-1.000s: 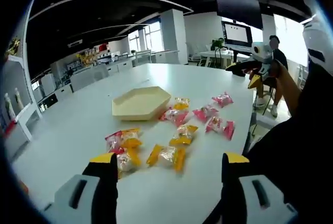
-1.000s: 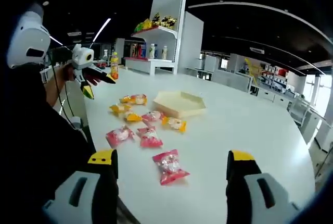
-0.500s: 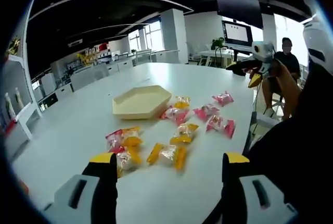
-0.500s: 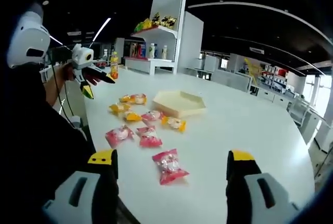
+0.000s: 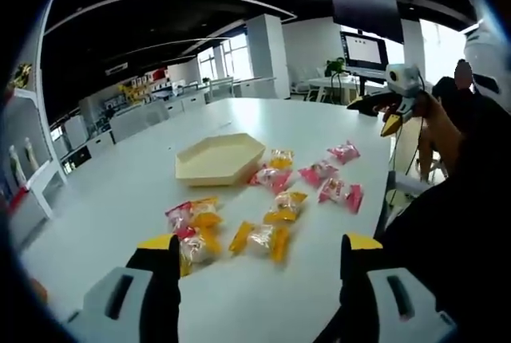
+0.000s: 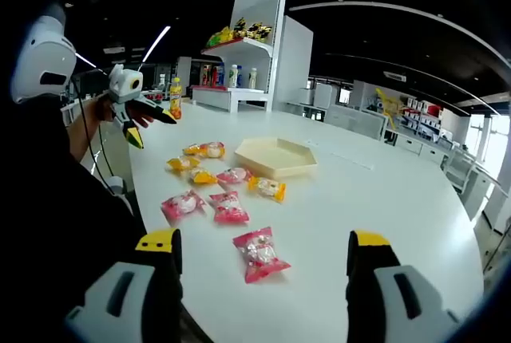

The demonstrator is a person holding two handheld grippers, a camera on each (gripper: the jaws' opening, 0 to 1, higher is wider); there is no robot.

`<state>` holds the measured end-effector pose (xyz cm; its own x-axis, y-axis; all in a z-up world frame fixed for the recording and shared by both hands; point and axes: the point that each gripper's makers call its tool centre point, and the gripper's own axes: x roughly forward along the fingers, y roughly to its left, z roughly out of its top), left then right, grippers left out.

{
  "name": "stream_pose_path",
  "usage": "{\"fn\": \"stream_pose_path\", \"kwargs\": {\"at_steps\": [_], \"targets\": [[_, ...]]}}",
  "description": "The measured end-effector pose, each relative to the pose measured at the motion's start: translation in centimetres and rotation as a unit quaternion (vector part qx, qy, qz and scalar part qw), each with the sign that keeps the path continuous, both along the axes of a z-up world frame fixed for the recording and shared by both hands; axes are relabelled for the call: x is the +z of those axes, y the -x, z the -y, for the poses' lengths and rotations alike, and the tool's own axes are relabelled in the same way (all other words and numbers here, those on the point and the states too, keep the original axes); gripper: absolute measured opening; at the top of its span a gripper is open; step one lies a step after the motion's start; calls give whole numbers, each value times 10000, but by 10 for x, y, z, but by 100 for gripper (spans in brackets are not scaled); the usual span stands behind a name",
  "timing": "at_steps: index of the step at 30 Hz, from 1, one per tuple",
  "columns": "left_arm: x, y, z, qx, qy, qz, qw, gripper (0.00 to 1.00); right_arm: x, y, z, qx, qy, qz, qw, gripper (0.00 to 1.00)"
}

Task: Pick up the marshmallows scattered on the table and place them into the bowl on the table

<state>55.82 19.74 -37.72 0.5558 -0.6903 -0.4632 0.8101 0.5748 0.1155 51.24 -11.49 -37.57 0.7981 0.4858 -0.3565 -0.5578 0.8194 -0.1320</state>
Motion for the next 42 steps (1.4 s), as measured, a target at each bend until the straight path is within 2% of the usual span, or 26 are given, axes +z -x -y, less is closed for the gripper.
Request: {"fn": "stream_pose_path", "kwargs": {"at_steps": [8,13,26,32,42], "targets": [[-2,-1,3,-72,-93,70,9999,82,-7,1,-5,109,51,-75,9999,83],[-1,1,7,-175,-72,94,9998,81,-11,1,-5,199,127,-123,9996,78],[-7,0,4,-140,-103,16,9998,80,-14,-5,-9,347,111,-153,9992,77],[-6,0,3,-125,-81,23,9999,80,-24,-6,-7,370,226,-304,9986,76],[-10,2,8,-231,-118,-15,9997,78,-29,-11,-14,440,272,-331,9981,75]]}}
